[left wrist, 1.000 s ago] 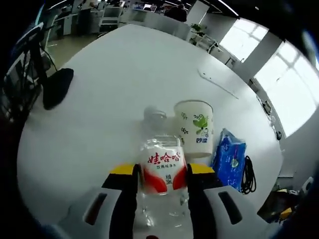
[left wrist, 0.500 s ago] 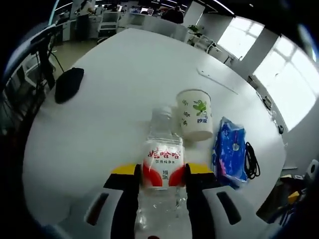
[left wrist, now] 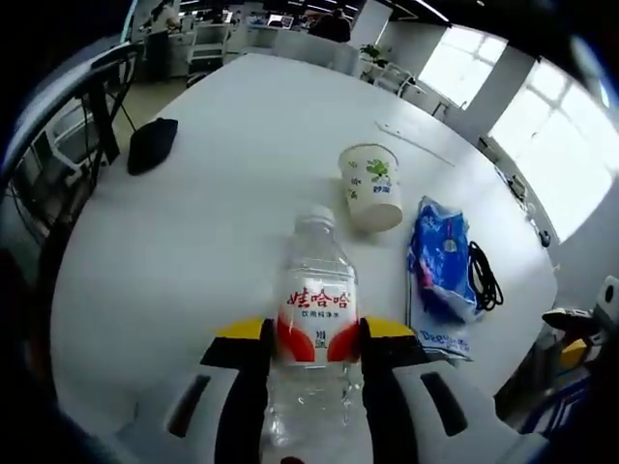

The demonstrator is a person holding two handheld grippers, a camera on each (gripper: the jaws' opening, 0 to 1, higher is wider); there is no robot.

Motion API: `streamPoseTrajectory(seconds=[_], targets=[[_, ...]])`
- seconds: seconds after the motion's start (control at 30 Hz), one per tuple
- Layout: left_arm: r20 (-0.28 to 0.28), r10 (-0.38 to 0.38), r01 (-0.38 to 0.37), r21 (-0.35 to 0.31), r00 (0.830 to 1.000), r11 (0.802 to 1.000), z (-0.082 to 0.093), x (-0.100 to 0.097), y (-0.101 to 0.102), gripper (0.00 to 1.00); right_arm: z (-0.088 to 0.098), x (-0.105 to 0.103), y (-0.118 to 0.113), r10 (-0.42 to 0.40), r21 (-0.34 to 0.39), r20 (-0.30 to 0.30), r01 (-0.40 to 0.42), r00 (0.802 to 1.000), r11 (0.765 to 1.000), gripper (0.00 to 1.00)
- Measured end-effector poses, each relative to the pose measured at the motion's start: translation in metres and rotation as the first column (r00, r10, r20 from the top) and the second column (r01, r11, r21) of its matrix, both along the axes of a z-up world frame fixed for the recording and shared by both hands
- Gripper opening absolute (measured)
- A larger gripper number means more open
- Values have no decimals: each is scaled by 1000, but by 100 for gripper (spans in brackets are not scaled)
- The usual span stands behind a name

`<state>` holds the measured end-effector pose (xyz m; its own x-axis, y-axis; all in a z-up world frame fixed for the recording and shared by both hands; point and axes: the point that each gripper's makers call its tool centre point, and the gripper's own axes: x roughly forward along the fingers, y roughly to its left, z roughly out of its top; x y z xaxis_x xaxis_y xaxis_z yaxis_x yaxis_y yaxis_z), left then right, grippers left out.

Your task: Arrange the tabletop items into an orderly group along one side of the table until the central work area is clear of visible clutter.

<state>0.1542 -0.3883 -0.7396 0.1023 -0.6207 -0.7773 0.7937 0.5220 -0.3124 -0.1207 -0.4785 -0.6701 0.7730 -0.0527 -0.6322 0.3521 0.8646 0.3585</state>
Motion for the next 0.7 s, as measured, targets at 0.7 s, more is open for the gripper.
streamPoseTrajectory(seconds=[0.7], targets=[[-28,-35,37,97,999,995,-18,2,-21,43,4,-11,4,-23,-13,4,23,1000,1000,58]])
